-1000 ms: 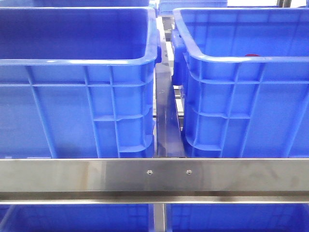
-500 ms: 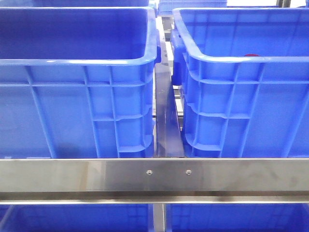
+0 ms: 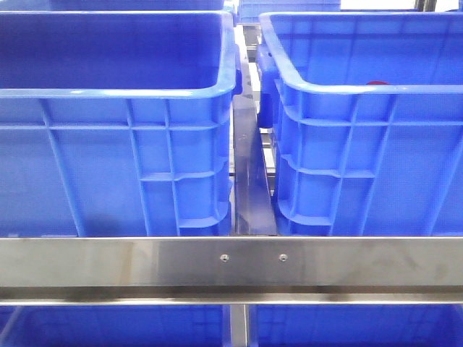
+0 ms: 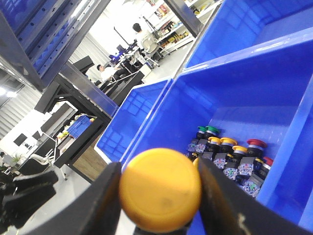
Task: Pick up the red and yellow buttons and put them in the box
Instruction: 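Carry the yellow button with the right gripper down into the bin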
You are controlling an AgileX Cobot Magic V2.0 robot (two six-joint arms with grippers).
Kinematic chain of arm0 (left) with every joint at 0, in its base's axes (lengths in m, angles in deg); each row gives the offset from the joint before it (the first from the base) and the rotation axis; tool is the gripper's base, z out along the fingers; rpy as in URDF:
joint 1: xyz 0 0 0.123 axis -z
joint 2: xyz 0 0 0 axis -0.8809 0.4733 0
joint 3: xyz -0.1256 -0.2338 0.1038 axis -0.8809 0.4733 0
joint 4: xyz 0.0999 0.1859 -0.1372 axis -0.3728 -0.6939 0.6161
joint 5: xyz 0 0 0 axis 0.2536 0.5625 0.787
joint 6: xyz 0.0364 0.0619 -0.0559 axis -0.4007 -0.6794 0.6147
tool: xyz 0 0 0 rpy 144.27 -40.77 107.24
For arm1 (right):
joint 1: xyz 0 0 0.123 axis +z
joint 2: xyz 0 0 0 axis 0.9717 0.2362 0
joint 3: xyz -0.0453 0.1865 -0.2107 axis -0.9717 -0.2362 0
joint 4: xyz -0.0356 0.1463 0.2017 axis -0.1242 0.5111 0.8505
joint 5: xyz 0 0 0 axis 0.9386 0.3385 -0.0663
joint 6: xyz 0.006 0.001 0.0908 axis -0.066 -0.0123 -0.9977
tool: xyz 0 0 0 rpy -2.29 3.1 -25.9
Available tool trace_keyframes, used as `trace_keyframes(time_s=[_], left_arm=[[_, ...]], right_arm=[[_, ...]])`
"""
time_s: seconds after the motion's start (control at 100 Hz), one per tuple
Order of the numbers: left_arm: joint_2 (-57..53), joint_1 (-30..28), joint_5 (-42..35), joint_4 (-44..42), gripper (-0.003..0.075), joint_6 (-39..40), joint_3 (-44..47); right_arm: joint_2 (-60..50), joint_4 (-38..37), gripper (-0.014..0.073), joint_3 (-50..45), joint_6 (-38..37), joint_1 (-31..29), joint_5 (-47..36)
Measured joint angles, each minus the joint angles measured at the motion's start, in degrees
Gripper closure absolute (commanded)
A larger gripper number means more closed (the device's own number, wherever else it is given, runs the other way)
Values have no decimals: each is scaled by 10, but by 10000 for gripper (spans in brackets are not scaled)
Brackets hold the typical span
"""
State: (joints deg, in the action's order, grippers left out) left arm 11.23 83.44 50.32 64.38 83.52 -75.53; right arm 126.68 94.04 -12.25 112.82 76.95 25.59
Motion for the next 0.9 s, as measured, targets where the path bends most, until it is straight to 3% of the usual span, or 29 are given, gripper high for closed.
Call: trace_keyframes(time_s=[0.33, 0.6, 0.9], left_arm=[[-88, 0, 18, 6, 739, -15, 54], [-90, 0, 18, 10, 739, -16, 59], [-90, 0, 18, 10, 739, -16, 59]], right_arm=[[0, 0, 412, 0, 16, -1, -45], [0, 0, 412, 30, 107, -2, -149], [0, 13, 412, 44, 250, -2, -427]])
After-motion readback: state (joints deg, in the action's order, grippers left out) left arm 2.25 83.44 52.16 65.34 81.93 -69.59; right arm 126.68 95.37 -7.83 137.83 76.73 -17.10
